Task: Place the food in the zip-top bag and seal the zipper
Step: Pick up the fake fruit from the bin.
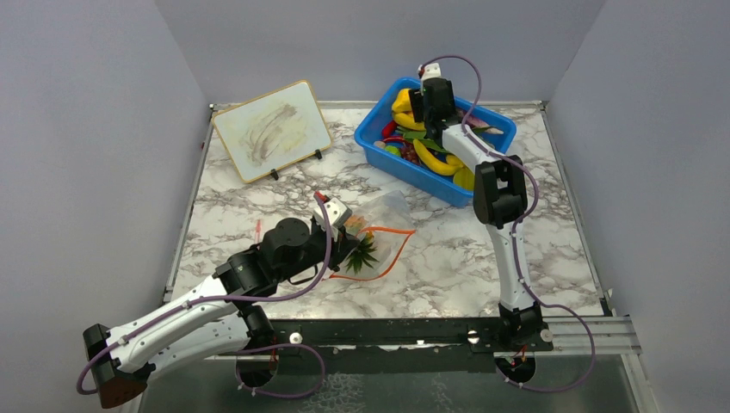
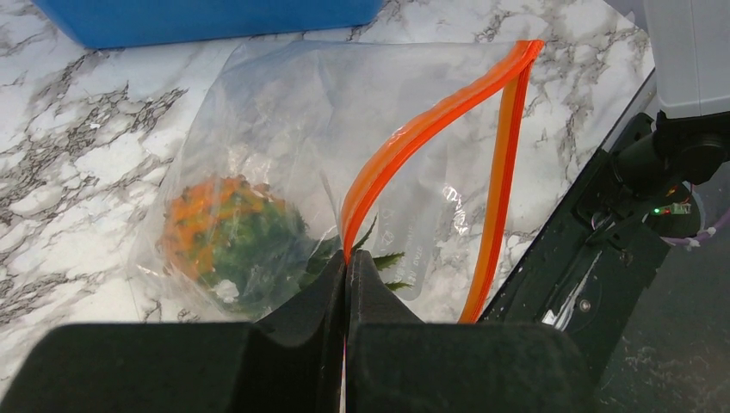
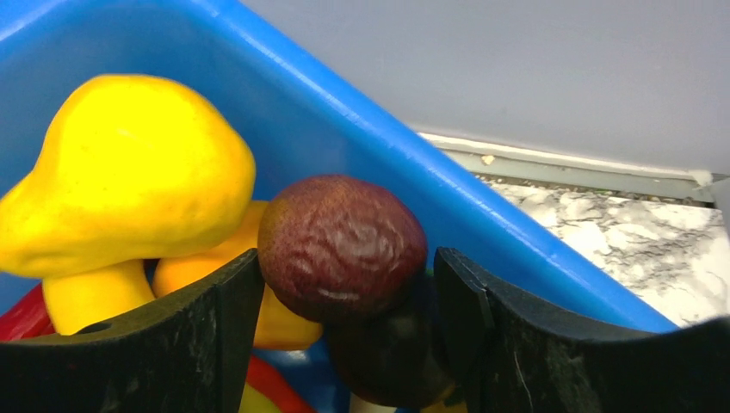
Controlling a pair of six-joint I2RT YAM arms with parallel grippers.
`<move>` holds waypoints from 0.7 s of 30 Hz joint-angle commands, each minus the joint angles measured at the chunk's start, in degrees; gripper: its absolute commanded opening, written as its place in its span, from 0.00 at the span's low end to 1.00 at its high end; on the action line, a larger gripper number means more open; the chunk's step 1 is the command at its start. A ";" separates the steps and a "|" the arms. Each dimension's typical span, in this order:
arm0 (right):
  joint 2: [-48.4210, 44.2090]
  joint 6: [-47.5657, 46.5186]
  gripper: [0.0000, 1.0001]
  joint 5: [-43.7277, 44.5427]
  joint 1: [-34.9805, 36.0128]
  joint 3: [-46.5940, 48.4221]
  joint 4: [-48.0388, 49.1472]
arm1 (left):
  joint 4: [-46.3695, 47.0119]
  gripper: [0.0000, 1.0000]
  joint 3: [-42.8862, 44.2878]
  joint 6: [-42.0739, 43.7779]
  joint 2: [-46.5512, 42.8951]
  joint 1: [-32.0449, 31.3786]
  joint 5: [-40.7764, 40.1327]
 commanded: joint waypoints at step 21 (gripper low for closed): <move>-14.62 -0.87 0.45 -2.66 -0.19 -13.52 2.38 | 0.08 0.00 -0.53 0.88 -2.76 -0.07 -3.80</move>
